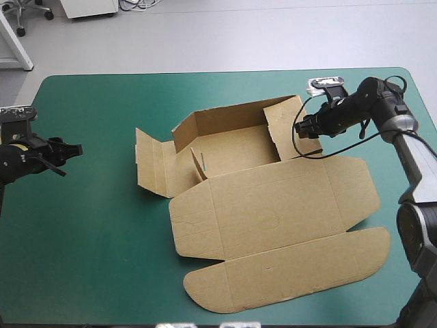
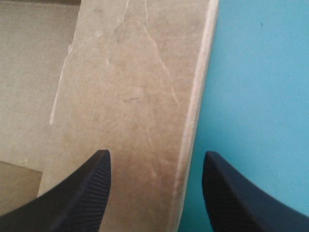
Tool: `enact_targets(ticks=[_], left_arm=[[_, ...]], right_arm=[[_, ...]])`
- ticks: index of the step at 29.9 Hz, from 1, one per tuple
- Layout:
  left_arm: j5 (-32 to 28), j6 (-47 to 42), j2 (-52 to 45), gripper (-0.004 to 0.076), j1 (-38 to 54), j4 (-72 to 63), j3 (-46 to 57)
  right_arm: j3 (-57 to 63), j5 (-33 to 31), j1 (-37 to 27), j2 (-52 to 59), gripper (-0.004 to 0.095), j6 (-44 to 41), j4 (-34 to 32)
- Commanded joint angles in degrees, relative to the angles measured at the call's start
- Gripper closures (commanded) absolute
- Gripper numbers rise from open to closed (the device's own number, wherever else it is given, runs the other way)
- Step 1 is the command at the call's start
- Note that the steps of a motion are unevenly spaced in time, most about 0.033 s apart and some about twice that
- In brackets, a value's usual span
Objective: Fold the box
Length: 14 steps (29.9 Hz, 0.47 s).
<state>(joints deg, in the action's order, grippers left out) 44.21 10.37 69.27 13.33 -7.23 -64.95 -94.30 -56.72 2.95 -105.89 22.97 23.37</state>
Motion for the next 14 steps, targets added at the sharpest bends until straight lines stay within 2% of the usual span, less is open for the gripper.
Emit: enact_targets(ticks=[1,8,14], left_arm=[[-3.1,0.2,-1.3,0.0362,0.1,-0.8,-1.5],[-3.7,0.5,-1.3,0.0412,0.1,-0.8,-1.5],[-3.8,0.6,-1.3,0.0413,0.1,-0.8,-1.5]], right_arm=[[-0.1,6.4,0.2,3.5,0.0377,1.2,1.6],[0.0,7.7,0.7,2.4,0.0369,2.8,2.1],[0.0,10.6,3.8,0.5,0.0369,2.5,-0.1]])
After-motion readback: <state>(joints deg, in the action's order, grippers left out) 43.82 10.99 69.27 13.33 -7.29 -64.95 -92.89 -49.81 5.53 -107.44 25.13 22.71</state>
